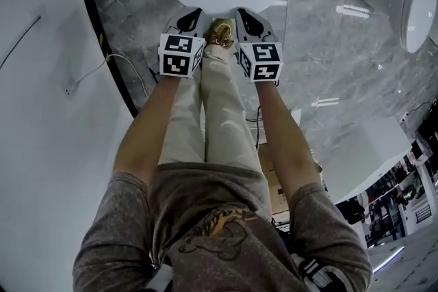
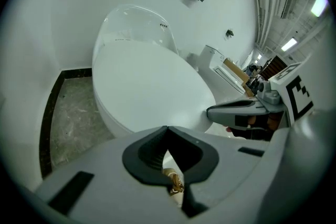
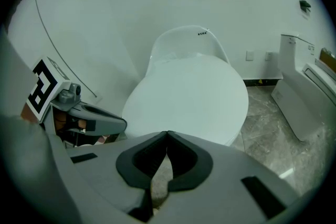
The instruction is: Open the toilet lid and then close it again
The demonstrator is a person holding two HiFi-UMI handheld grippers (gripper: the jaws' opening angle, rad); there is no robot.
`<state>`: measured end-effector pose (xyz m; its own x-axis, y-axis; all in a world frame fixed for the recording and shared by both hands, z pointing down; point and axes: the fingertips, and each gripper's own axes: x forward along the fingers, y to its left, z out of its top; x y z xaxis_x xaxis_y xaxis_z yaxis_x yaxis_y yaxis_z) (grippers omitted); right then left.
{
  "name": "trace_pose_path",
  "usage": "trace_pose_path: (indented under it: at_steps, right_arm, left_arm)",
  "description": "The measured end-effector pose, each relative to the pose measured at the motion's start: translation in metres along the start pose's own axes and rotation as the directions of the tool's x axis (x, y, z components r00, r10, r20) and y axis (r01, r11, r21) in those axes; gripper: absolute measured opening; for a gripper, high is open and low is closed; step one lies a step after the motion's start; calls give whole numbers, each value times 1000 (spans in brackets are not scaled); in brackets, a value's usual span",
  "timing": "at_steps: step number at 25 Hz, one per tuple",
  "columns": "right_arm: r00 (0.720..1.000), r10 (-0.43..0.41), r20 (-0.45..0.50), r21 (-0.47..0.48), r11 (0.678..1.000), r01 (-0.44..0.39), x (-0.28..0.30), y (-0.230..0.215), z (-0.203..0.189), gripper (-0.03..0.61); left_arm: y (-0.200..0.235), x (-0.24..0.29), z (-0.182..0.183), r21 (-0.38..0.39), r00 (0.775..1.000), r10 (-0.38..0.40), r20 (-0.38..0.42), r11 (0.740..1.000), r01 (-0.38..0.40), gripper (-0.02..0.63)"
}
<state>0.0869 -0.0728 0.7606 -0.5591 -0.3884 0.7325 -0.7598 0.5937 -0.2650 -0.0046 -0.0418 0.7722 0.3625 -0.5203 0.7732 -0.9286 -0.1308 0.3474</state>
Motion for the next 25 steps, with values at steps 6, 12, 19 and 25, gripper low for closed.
trace_pose_path:
  at_steps: [6,12,19,25]
  right_arm:
    - [999,7,-34,21,1000,-6,6,7,-14,26]
    - [1000,21,7,34,999,-22,-30,15,34,26]
    - [968,26,251,117,991,-57,-157,47,172,26]
    - [901,76,426,42,994,-103,-277,85,277,26]
  left_arm:
    - [5,-1,-14,-12,1000,-9,-23,1000,9,9]
    - [-11,-33,36,-5,999,-39,5,999,39,9]
    - [-59,-164,170,31,974,-66,218,998,60,8]
    - [-117,-307,267,149,910,-150,386,984,99,9]
